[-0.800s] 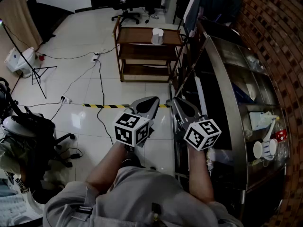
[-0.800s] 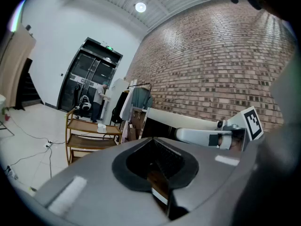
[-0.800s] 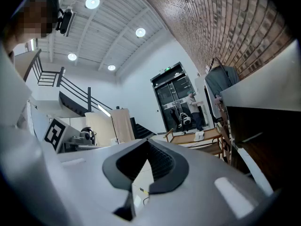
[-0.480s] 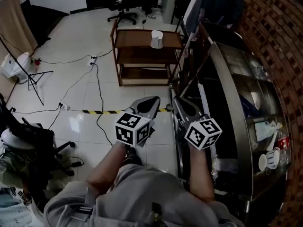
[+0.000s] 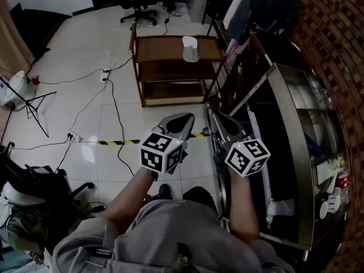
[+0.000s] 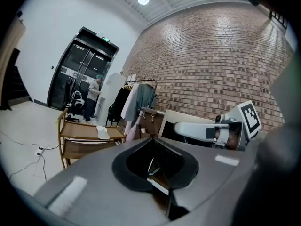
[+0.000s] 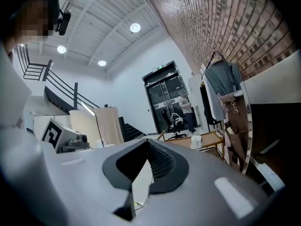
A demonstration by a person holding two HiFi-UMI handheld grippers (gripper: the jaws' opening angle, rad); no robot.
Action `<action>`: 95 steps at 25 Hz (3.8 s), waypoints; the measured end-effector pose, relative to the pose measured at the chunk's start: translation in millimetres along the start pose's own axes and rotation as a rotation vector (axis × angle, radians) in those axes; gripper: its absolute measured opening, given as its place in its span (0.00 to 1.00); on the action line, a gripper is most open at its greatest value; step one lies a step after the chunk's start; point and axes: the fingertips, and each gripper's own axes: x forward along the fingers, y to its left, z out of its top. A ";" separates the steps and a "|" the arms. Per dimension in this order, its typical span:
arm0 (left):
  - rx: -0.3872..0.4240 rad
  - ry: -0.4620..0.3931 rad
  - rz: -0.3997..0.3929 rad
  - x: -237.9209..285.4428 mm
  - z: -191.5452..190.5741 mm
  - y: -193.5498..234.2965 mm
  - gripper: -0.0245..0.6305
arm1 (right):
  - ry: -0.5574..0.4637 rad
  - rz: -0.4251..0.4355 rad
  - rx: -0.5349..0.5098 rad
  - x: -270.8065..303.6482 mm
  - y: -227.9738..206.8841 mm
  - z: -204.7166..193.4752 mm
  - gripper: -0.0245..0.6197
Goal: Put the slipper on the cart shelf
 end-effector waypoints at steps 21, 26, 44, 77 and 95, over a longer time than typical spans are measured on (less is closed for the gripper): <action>0.005 0.023 0.143 186.9 51.0 150.3 0.05 | -0.004 0.097 0.028 193.6 -169.9 36.5 0.04; 0.023 0.017 0.171 229.6 69.6 169.4 0.05 | -0.004 0.125 0.036 228.2 -209.4 48.5 0.04; 0.006 0.063 0.091 352.6 102.9 325.4 0.05 | 0.130 -0.028 -0.014 393.8 -307.9 39.9 0.04; -0.082 0.289 0.193 443.5 17.0 478.7 0.05 | 0.621 -0.263 0.100 582.2 -497.0 -188.4 0.25; 0.008 0.261 0.073 426.2 48.1 449.8 0.05 | 0.448 -0.238 0.052 524.5 -432.6 -101.2 0.05</action>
